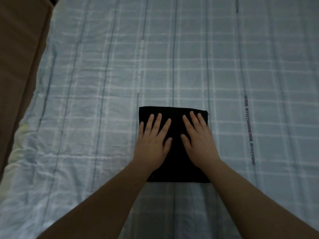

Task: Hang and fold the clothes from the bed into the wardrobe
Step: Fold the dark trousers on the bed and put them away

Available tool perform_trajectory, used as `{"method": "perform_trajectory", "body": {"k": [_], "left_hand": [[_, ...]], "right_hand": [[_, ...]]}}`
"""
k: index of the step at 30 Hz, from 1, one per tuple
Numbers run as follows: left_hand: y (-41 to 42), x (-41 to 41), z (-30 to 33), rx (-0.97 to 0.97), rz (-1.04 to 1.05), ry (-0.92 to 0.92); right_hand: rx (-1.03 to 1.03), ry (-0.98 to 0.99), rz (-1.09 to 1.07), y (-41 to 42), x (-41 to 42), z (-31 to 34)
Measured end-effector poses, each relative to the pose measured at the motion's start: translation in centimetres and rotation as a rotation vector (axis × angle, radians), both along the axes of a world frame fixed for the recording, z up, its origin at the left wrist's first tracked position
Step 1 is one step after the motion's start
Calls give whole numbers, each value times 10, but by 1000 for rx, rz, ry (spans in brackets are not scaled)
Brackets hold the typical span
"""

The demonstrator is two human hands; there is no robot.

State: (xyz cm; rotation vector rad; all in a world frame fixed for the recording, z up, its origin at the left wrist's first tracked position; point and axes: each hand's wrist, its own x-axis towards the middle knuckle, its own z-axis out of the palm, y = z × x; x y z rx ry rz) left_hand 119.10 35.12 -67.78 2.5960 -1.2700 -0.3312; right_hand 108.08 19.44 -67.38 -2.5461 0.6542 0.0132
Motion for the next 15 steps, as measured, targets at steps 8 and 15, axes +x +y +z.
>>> {"method": "perform_trajectory", "body": {"k": [8, 15], "left_hand": [[26, -3, 26, -350, 713, 480], [21, -1, 24, -268, 610, 523]], "right_hand": [[411, -86, -625, 17, -27, 31], [516, 9, -533, 23, -15, 34]]}}
